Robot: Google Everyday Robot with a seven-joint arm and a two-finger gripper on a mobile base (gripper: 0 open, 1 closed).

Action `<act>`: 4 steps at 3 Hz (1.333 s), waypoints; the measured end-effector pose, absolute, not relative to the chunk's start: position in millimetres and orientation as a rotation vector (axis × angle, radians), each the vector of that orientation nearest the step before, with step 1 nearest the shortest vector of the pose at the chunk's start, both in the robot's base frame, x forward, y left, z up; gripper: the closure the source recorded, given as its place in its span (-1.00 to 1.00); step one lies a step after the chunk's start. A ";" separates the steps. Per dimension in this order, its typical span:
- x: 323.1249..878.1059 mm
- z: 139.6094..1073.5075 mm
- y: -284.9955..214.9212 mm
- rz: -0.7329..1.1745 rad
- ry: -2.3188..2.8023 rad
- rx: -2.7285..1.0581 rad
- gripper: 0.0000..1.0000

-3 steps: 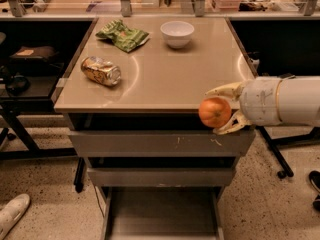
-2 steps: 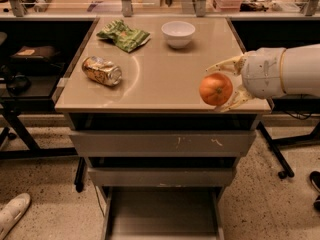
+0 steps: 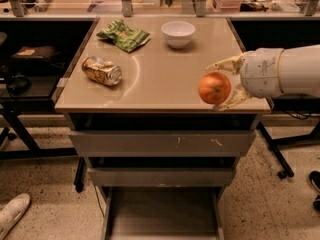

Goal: Pick orange from bottom drawer and place on counter

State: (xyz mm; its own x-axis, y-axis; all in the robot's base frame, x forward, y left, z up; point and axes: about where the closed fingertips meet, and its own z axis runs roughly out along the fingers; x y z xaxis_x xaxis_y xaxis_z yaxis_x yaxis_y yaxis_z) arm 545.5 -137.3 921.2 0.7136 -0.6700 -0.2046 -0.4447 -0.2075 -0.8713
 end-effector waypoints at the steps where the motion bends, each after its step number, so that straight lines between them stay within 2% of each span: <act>1: 584.0 920.3 -145.6 -0.240 0.933 -1.744 1.00; 4: 705.5 917.0 -154.5 -0.024 1.153 -1.331 1.00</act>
Offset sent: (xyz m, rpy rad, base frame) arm 0.1580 -0.0302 0.0115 0.4245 0.0820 -0.2146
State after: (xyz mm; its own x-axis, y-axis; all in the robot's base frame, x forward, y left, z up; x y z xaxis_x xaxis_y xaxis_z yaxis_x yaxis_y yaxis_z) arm 705.5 -154.5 917.0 0.4902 -0.6019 -0.6304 -0.5748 0.3205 -0.7529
